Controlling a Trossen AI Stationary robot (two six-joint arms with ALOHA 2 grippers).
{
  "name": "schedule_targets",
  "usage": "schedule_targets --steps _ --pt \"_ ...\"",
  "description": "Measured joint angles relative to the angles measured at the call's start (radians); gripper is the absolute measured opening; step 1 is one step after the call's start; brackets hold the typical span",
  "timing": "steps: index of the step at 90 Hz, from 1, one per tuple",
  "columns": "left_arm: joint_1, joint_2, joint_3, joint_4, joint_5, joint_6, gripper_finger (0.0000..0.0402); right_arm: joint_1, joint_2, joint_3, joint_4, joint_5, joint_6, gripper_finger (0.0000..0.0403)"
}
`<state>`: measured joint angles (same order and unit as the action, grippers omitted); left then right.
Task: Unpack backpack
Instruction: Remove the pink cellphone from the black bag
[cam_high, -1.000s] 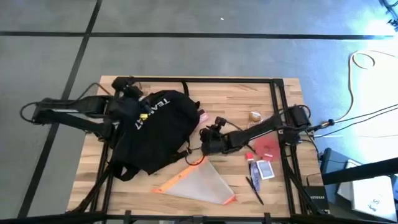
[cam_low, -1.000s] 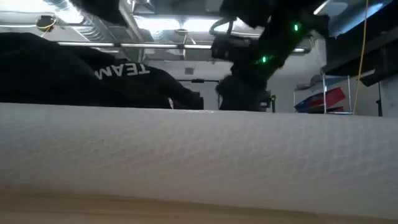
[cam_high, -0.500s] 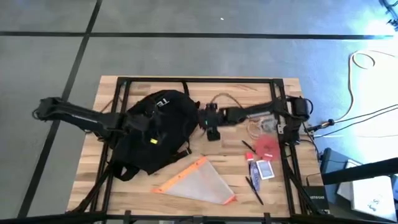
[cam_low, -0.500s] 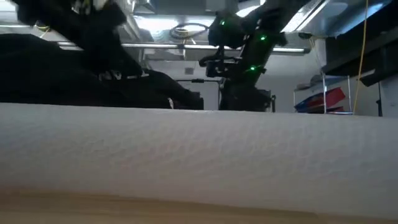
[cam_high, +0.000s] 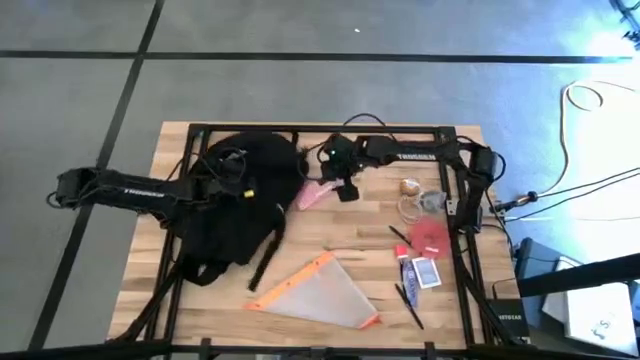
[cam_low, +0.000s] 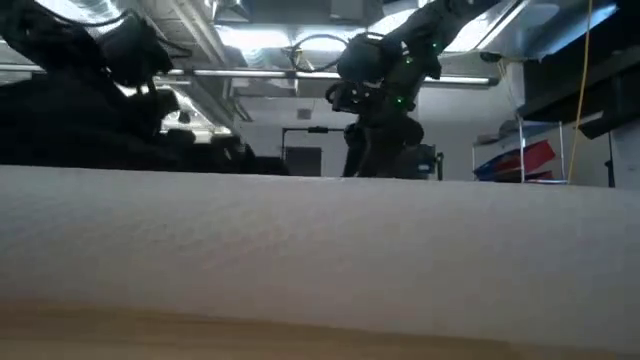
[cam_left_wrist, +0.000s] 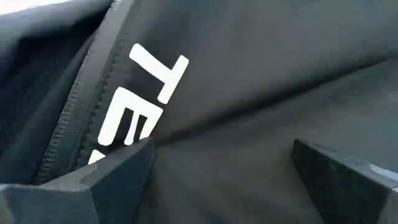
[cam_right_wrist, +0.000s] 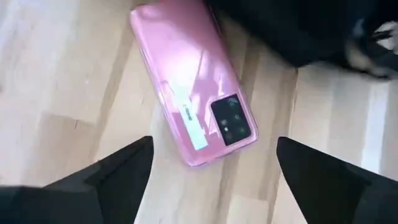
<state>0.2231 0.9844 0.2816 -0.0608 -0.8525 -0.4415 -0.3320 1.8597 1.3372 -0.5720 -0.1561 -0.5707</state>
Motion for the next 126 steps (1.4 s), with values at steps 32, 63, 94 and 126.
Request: schedule_targets --steps 32,63,94,126 --pt "0.102 0.002 -0.017 0.060 0.078 -0.016 0.0370 0.007 0.212 0.062 0.176 -0.076 -0.066 0.0323" --pt "0.102 0.002 -0.017 0.073 0.087 0.009 0.0370 0.005 0.342 0.200 0.143 -0.186 -0.066 0.0323" --pt "0.102 0.002 -0.017 0.070 0.102 0.011 0.0370 0.006 0.353 0.211 0.059 -0.144 -0.030 0.0323" --pt "0.102 0.002 -0.079 0.085 0.113 -0.036 0.0370 0.006 0.277 0.195 -0.151 -0.045 0.050 0.0323"
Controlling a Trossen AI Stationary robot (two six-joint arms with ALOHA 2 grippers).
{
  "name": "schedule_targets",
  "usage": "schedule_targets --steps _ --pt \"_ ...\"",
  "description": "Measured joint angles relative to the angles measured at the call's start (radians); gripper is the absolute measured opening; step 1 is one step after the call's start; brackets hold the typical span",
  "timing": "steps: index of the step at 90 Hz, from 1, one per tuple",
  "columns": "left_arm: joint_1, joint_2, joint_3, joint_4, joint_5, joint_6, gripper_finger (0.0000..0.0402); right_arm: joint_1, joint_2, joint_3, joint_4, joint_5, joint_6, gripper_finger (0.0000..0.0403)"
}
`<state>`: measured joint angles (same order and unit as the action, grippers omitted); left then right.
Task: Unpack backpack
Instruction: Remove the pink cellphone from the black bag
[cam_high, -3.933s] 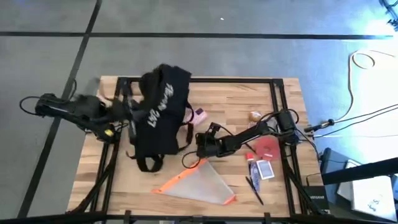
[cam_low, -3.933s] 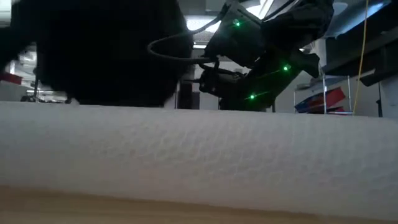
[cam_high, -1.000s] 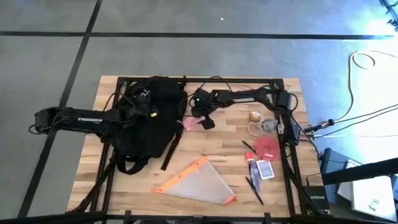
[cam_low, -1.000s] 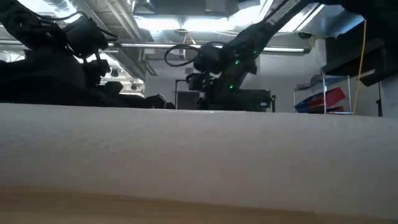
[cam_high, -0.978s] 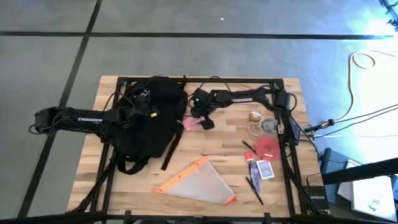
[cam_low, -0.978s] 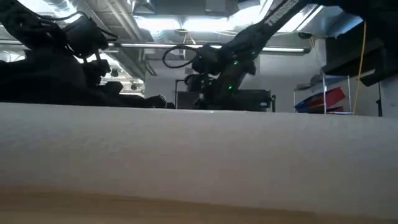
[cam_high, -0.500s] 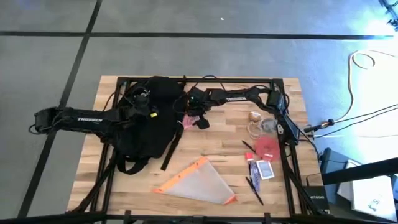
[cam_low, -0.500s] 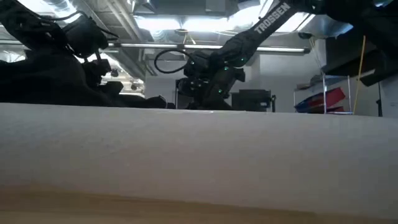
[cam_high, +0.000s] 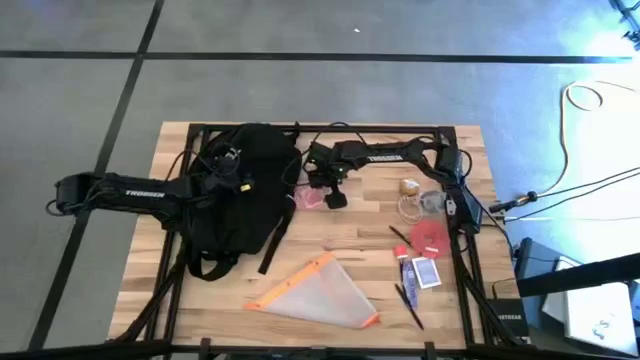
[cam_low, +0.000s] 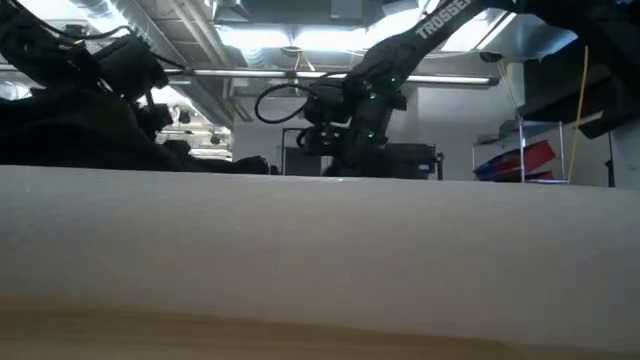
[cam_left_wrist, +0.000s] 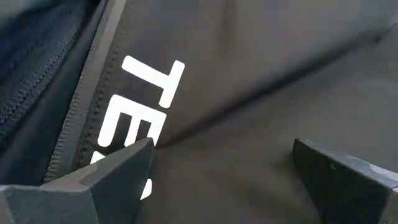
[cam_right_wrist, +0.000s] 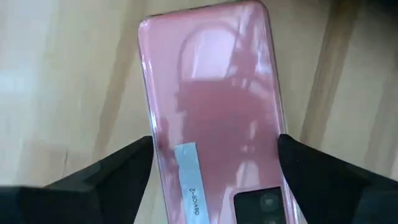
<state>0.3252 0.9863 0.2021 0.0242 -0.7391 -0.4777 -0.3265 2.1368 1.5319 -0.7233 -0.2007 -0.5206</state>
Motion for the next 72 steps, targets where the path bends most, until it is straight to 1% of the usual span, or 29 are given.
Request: schedule_targets --steps 19,37,50,65,72 --pt "0.000 0.000 -0.015 0.023 0.030 -0.004 0.0370 -0.001 -0.058 -0.084 -0.056 0.027 0.053 0.0323" --pt "0.000 0.000 -0.015 0.041 0.034 0.007 0.0370 -0.010 -0.180 -0.268 -0.051 0.093 0.103 0.0323" --pt "0.000 0.000 -0.015 0.045 0.034 0.007 0.0370 -0.056 -0.348 -0.458 0.017 0.127 0.167 0.0315" --pt "0.000 0.000 -0.015 0.059 0.034 0.009 0.0370 -0.158 -0.581 -0.683 0.119 0.264 0.264 0.0279" --pt "0.000 0.000 -0.016 0.088 0.040 0.018 0.0370 -0.199 -0.658 -0.752 0.144 0.337 0.329 0.0262"
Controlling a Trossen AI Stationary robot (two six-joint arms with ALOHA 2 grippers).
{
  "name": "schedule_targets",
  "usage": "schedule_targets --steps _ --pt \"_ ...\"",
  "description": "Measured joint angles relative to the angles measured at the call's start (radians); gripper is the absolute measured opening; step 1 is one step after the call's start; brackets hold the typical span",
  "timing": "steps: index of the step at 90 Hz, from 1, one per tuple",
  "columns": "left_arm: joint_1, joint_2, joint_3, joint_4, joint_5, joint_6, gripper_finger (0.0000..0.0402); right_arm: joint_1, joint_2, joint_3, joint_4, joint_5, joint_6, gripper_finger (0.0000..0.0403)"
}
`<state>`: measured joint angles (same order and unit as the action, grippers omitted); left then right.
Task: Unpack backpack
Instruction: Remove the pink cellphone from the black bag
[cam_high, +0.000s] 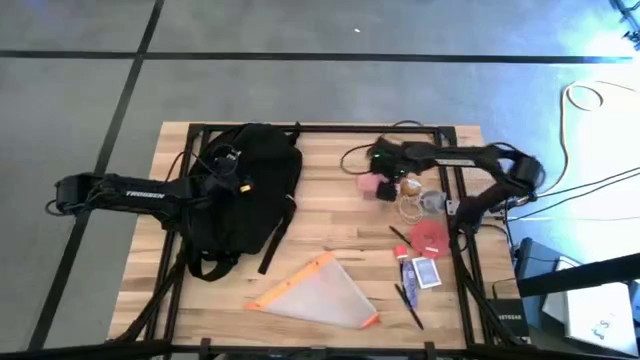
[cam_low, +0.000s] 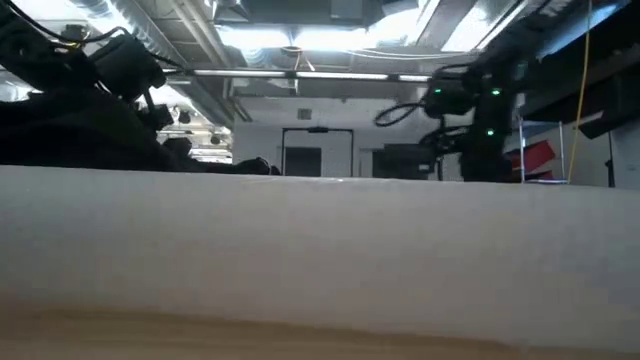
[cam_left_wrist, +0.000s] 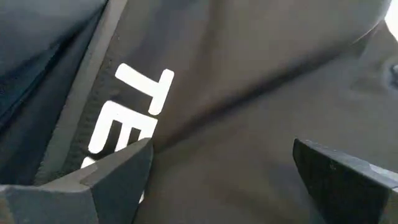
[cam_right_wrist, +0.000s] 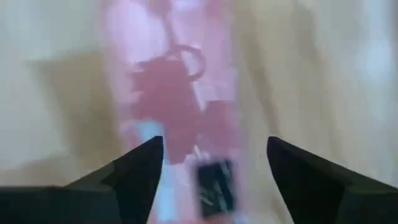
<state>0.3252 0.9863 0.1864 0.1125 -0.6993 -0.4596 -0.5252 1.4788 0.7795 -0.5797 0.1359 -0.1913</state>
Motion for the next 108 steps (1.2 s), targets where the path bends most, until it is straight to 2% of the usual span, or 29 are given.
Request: schedule_targets --steps 9,15,22,26,30,41,69,86,108 --pt "0.000 0.000 0.000 0.047 0.007 0.014 0.0370 -0.030 -0.075 -0.023 0.030 0.089 0.097 0.0246" --pt "0.000 0.000 0.000 0.077 0.012 0.021 0.0370 -0.037 -0.106 -0.024 0.034 0.096 0.185 0.0239" --pt "0.000 0.000 0.000 0.101 0.025 0.027 0.0370 -0.039 -0.137 -0.024 0.069 -0.028 0.221 0.0238" --pt "0.000 0.000 0.000 0.120 0.036 0.037 0.0370 -0.026 -0.144 -0.023 0.076 -0.107 0.172 0.0239" --pt "0.000 0.000 0.000 0.128 0.044 0.048 0.0370 -0.001 -0.140 -0.022 0.072 -0.143 0.101 0.0243" --pt "0.000 0.000 0.000 0.148 0.048 0.073 0.0370 0.054 -0.104 -0.022 0.078 -0.170 -0.080 0.0265" --pt "0.000 0.000 0.000 0.167 0.061 0.108 0.0370 0.047 0.088 0.040 0.120 -0.162 -0.102 0.0349" --pt "0.000 0.000 0.000 0.171 0.061 0.128 0.0370 0.038 0.200 0.085 0.133 -0.141 -0.103 0.0372" --pt "-0.027 0.000 0.000 0.383 0.083 0.434 0.0370 0.005 0.231 0.114 0.136 -0.157 -0.125 0.0372"
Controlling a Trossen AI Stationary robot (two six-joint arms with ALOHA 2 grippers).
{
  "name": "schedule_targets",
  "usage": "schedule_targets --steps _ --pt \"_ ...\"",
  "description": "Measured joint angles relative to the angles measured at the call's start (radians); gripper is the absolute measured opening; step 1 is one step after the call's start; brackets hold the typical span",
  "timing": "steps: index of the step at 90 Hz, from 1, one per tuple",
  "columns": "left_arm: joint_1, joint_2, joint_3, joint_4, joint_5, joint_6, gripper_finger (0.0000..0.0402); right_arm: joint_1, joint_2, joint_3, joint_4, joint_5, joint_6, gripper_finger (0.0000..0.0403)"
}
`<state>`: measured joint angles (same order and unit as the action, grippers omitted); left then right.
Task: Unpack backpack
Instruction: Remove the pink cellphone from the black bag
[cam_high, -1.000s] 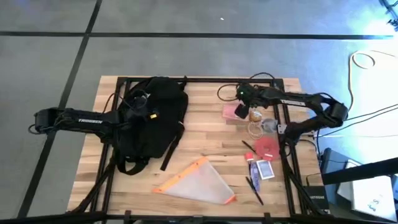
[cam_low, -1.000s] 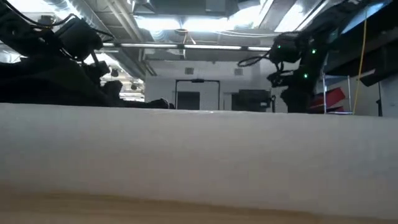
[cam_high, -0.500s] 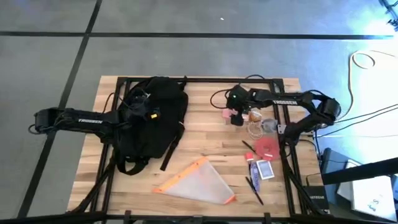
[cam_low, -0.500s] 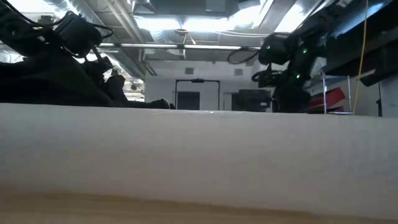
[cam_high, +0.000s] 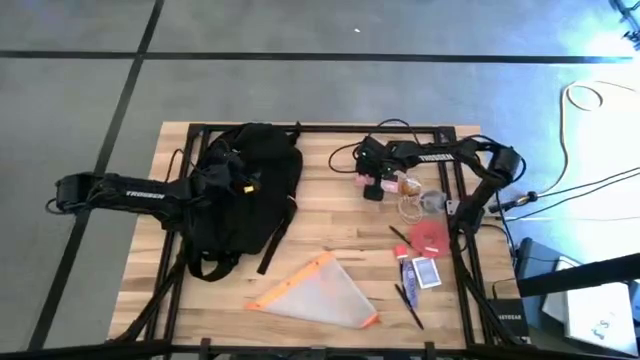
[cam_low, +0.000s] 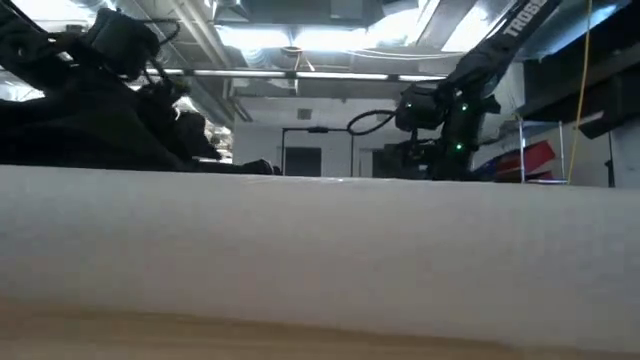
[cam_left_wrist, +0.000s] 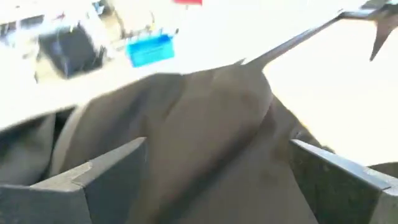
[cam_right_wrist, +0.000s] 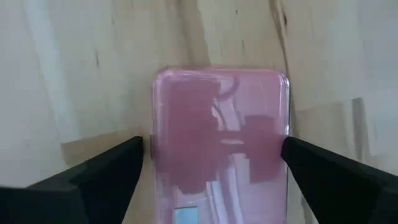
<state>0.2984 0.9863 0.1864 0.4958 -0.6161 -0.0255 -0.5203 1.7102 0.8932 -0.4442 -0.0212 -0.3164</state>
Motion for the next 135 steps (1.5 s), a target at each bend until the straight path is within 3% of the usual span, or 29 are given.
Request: schedule_targets --steps 21,39,61,88,108,126,135 --pt "-0.026 -0.002 0.000 0.327 0.161 0.231 0.0370 -0.024 -0.008 0.018 -0.027 0.017 -0.025 0.0344" --pt "-0.032 -0.002 0.000 0.376 0.268 0.175 0.0370 -0.035 -0.015 0.029 -0.034 0.046 -0.046 0.0347" --pt "-0.039 0.002 0.000 0.444 0.555 0.116 0.0370 -0.085 0.038 0.032 -0.018 0.019 -0.041 0.0364" --pt "-0.070 0.002 0.000 0.403 0.548 0.119 0.0370 -0.105 0.012 0.116 -0.061 0.029 0.009 0.0397" --pt "-0.071 0.002 0.000 0.398 0.546 0.119 0.0370 -0.125 0.024 0.119 -0.087 0.026 0.018 0.0399" --pt "-0.070 0.002 0.000 0.394 0.546 0.107 0.0370 -0.165 0.080 0.121 -0.114 -0.085 0.054 0.0400" --pt "-0.071 0.002 0.000 0.378 0.541 0.107 0.0370 -0.164 0.095 0.122 -0.117 -0.085 0.049 0.0400"
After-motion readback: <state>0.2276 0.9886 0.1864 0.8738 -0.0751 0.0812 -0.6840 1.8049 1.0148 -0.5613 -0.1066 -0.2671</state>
